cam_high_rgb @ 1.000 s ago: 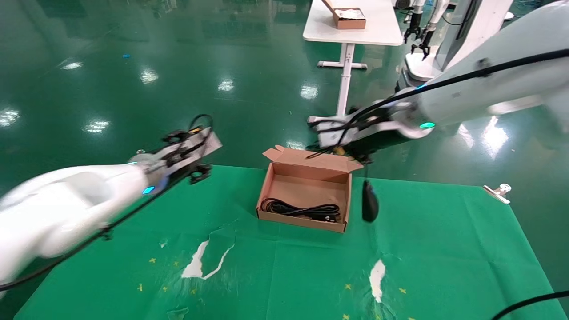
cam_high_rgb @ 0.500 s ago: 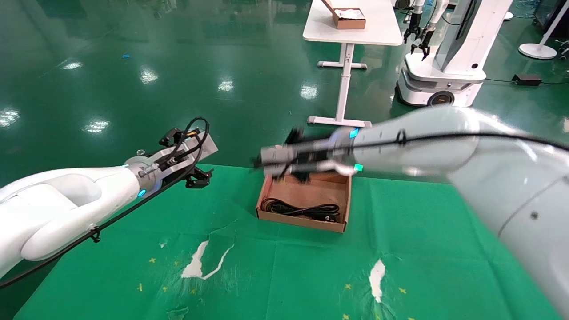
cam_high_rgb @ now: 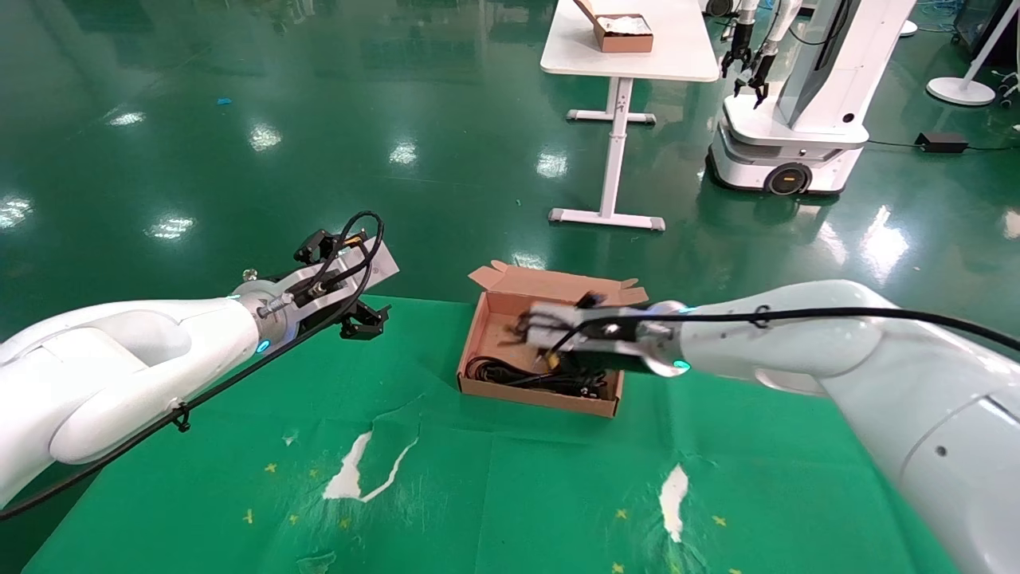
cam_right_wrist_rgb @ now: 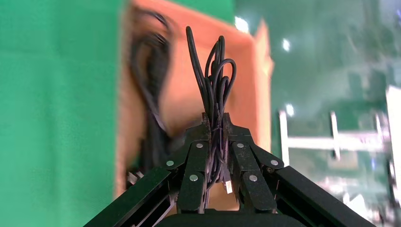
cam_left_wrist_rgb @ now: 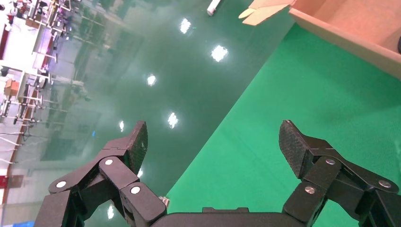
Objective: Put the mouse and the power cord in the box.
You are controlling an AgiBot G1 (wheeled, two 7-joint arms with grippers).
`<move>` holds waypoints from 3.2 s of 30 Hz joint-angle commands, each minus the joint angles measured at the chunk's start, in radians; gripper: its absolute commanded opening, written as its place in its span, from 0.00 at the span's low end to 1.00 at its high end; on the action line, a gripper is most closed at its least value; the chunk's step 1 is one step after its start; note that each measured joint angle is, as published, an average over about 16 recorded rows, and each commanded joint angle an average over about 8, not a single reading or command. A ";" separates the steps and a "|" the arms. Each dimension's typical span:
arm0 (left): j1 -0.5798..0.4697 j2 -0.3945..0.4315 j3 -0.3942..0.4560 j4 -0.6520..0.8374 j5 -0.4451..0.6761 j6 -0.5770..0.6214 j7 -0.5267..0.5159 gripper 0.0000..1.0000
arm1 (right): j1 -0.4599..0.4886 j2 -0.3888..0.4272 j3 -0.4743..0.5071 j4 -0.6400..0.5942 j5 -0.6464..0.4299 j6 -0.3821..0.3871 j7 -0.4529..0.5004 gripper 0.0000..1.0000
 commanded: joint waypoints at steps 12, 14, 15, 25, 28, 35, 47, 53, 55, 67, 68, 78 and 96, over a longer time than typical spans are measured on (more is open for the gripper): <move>-0.001 0.000 0.002 0.003 -0.006 -0.003 0.004 1.00 | -0.008 0.001 0.006 -0.028 0.015 0.027 0.003 1.00; -0.001 0.000 0.002 0.003 -0.005 -0.003 0.004 1.00 | -0.007 0.001 0.006 -0.025 0.013 0.025 0.003 1.00; -0.001 0.000 0.002 0.002 -0.005 -0.003 0.004 1.00 | -0.006 0.001 0.005 -0.024 0.012 0.023 0.003 1.00; -0.001 0.001 0.001 0.002 -0.002 -0.001 0.002 1.00 | -0.004 0.003 0.005 -0.014 0.008 0.013 0.005 1.00; 0.000 0.001 0.001 0.001 -0.002 -0.001 0.002 1.00 | -0.010 0.011 0.015 -0.003 0.015 0.003 0.009 1.00; 0.000 0.001 0.001 0.001 -0.002 -0.001 0.002 1.00 | -0.065 0.078 0.095 0.080 0.073 -0.072 0.046 1.00; 0.000 0.001 0.001 0.001 -0.002 -0.001 0.002 1.00 | -0.187 0.225 0.270 0.262 0.202 -0.239 0.127 1.00; 0.000 0.001 0.001 0.001 -0.002 -0.001 0.002 1.00 | -0.249 0.300 0.359 0.354 0.267 -0.324 0.169 1.00; 0.000 0.001 0.001 0.001 -0.002 -0.001 0.002 1.00 | -0.270 0.325 0.389 0.385 0.289 -0.352 0.182 1.00; 0.083 -0.065 -0.155 -0.060 -0.217 0.153 0.135 1.00 | -0.394 0.475 0.568 0.571 0.421 -0.523 0.265 1.00; 0.094 -0.073 -0.174 -0.068 -0.244 0.172 0.152 1.00 | -0.405 0.488 0.583 0.587 0.432 -0.537 0.272 1.00; 0.197 -0.155 -0.368 -0.145 -0.510 0.364 0.317 1.00 | -0.509 0.613 0.733 0.742 0.542 -0.679 0.342 1.00; 0.380 -0.301 -0.710 -0.282 -0.983 0.703 0.609 1.00 | -0.620 0.748 0.892 0.908 0.659 -0.831 0.415 1.00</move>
